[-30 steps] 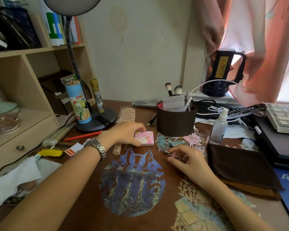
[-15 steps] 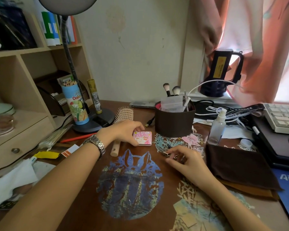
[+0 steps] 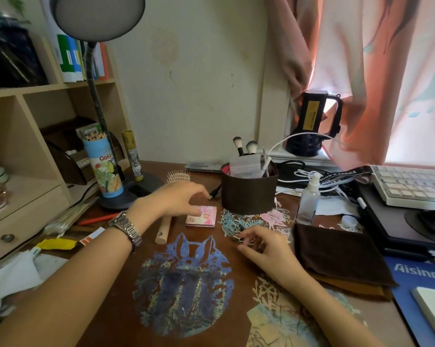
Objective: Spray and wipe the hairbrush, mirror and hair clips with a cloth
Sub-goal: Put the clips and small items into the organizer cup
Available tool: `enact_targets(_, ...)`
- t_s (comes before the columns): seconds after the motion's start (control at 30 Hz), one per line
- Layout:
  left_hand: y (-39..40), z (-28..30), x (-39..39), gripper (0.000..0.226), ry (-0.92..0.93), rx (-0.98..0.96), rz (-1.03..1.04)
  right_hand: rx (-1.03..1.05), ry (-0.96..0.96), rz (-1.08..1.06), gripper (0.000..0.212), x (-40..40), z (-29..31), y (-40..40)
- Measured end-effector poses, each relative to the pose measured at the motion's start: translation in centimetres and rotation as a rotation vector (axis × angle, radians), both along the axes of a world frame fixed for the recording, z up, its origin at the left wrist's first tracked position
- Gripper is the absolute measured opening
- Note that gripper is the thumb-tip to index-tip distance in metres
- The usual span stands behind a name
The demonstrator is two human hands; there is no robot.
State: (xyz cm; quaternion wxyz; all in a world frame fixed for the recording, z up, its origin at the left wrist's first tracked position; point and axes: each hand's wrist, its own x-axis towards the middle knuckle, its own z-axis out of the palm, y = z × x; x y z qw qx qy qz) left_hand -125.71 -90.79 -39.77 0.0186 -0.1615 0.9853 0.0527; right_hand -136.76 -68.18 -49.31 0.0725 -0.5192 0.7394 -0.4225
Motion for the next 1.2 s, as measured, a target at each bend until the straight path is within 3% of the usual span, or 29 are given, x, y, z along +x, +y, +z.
enact_targets(0.13,2.4,0.1,1.0,0.039,0.081,-0.128,-0.029,0.025,0.098,-0.061,0.014,-0.1,-0.2,0.0)
enact_targets(0.33,6.4,-2.8,2.2,0.033,0.118,-0.169,0.029,-0.040,0.032,-0.178,0.014,-0.7,0.6,0.4)
enact_targets(0.8,8.7,-7.7,-0.5,0.017,0.336,0.158,0.202,-0.144,-0.178,-0.315,0.008,-3.1,2.8,3.0)
enact_targets(1.2,8.6,-7.9,-0.9,0.006,0.411,0.360,0.224,-0.096,-0.260,-0.246,0.010,-3.0,1.9,2.8)
